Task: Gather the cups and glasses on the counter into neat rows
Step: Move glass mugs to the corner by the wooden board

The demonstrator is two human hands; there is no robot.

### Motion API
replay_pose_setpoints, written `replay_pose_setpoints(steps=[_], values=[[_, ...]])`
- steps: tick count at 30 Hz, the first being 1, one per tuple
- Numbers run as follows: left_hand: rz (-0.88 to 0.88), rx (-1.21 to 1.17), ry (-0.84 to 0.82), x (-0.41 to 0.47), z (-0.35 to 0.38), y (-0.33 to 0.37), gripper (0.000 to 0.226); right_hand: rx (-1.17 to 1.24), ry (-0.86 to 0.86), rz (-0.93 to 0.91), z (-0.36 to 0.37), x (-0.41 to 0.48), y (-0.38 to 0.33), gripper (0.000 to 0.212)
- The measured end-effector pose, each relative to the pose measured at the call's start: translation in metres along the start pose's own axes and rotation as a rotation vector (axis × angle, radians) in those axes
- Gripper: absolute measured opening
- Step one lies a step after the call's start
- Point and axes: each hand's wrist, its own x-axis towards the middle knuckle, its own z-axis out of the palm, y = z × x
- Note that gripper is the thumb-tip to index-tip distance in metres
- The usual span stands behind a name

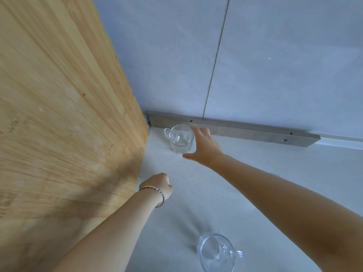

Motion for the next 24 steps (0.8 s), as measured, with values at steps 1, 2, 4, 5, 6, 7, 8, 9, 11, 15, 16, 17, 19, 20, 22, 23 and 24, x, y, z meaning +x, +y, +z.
replay_pose_setpoints(steps=[1, 2, 4, 5, 6, 7, 8, 9, 11, 15, 16, 17, 19, 20, 22, 23, 24], values=[[0.005, 0.014, -0.001, -0.002, 0.003, 0.001, 0.032, -0.036, 0.004, -0.015, -0.006, -0.012, 0.011, 0.083], [0.01, 0.024, -0.002, -0.003, 0.005, 0.003, 0.035, -0.086, 0.009, -0.027, -0.015, -0.025, 0.023, 0.075], [0.02, 0.025, 0.005, -0.006, 0.01, 0.009, 0.035, -0.219, -0.014, -0.04, -0.036, -0.055, 0.05, 0.067], [0.027, 0.018, 0.009, -0.008, 0.013, 0.013, 0.032, -0.296, -0.046, -0.028, -0.046, -0.069, 0.064, 0.067], [0.035, 0.012, 0.011, -0.009, 0.015, 0.017, 0.028, -0.361, -0.086, 0.011, -0.054, -0.082, 0.078, 0.071], [0.043, 0.01, 0.012, -0.01, 0.018, 0.022, 0.023, -0.404, -0.127, 0.07, -0.059, -0.094, 0.091, 0.078], [0.051, 0.008, 0.012, -0.012, 0.02, 0.026, 0.021, -0.423, -0.167, 0.139, -0.061, -0.105, 0.104, 0.085], [0.059, 0.007, 0.007, -0.014, 0.022, 0.031, 0.02, -0.424, -0.204, 0.202, -0.06, -0.115, 0.114, 0.092], [0.075, 0.005, 0.0, -0.017, 0.026, 0.038, 0.02, -0.404, -0.244, 0.282, -0.05, -0.128, 0.128, 0.098], [0.096, -0.005, -0.01, -0.02, 0.028, 0.042, 0.015, -0.339, -0.137, 0.291, -0.035, -0.136, 0.139, 0.088], [0.1, -0.006, -0.015, -0.02, 0.028, 0.041, 0.015, -0.313, -0.118, 0.294, -0.035, -0.134, 0.137, 0.087], [0.102, -0.003, -0.019, -0.02, 0.029, 0.04, 0.016, -0.288, -0.105, 0.294, -0.036, -0.132, 0.135, 0.087], [0.093, 0.012, -0.023, -0.021, 0.027, 0.035, 0.016, -0.27, -0.089, 0.27, -0.04, -0.121, 0.124, 0.089], [0.083, 0.016, -0.021, -0.02, 0.025, 0.033, 0.016, -0.281, -0.077, 0.241, -0.042, -0.112, 0.118, 0.09], [0.065, 0.003, -0.015, -0.018, 0.022, 0.027, 0.017, -0.311, -0.041, 0.165, -0.046, -0.09, 0.101, 0.09], [0.06, -0.007, -0.011, -0.017, 0.021, 0.025, 0.018, -0.314, -0.021, 0.133, -0.048, -0.078, 0.091, 0.09], [0.055, -0.017, -0.009, -0.016, 0.02, 0.023, 0.018, -0.306, -0.003, 0.11, -0.048, -0.066, 0.082, 0.089]])
